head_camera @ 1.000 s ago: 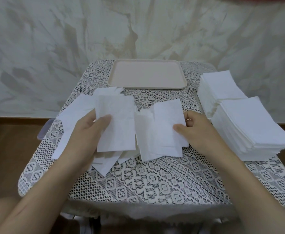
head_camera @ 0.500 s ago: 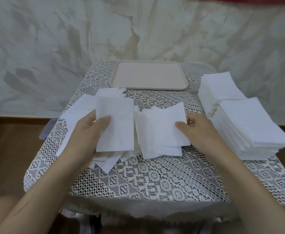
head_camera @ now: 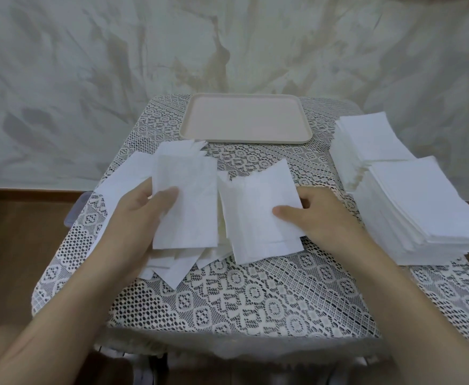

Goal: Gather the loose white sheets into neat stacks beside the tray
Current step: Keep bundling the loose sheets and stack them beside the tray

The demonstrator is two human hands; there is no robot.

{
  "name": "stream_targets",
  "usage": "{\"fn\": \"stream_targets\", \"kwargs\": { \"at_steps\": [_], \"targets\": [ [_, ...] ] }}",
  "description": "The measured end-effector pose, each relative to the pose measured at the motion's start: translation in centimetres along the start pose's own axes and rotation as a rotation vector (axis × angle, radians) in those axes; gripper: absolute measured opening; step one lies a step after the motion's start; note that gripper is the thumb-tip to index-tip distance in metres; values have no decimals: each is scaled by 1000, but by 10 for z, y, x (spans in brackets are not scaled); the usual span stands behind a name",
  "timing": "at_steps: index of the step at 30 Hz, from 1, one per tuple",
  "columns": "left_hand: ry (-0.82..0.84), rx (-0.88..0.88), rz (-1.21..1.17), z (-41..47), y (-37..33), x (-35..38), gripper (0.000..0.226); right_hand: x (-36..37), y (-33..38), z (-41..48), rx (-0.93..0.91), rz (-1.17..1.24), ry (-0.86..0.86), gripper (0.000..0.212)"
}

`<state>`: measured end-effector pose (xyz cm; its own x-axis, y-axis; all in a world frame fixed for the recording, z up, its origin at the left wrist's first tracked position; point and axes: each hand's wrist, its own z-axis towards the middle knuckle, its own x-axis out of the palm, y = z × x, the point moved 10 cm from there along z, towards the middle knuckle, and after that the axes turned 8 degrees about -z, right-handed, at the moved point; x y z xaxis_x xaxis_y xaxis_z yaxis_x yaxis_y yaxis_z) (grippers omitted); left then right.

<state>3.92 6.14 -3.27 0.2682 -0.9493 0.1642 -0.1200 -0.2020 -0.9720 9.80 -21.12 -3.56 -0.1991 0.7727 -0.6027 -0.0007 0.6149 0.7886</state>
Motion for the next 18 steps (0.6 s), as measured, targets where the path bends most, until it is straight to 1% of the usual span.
{"fn": "stream_targets", "kwargs": {
  "at_steps": [2,4,6,7,8,9,11,12,14,18],
  "targets": [
    [3,3,2,0,0,0,22,3,2,-3,-11,-86,-4,14],
    [1,10,12,0,0,-2,22,1,4,-4,-4,-83,-36,21],
    [0,22,15,0,-2,-3,22,-2,5,-5,3,-26,-52,12],
    [1,24,13,0,-3,-3,22,-1,6,-6,7,-18,-51,7],
    [0,25,12,0,-3,-3,22,2,9,-8,8,-41,-45,6],
    [-1,25,10,-1,-3,-3,22,5,10,-8,2,-111,-38,12],
    [-5,24,10,0,-3,-4,22,14,14,-8,-5,-331,-38,29],
    [-5,25,13,0,-3,-4,22,18,16,-9,-5,-407,-43,33],
    [-9,22,15,0,-2,-4,22,22,18,-8,3,-412,-28,34],
    [-14,-4,9,1,1,-5,22,25,19,-6,7,-368,-5,27]
  ]
}}
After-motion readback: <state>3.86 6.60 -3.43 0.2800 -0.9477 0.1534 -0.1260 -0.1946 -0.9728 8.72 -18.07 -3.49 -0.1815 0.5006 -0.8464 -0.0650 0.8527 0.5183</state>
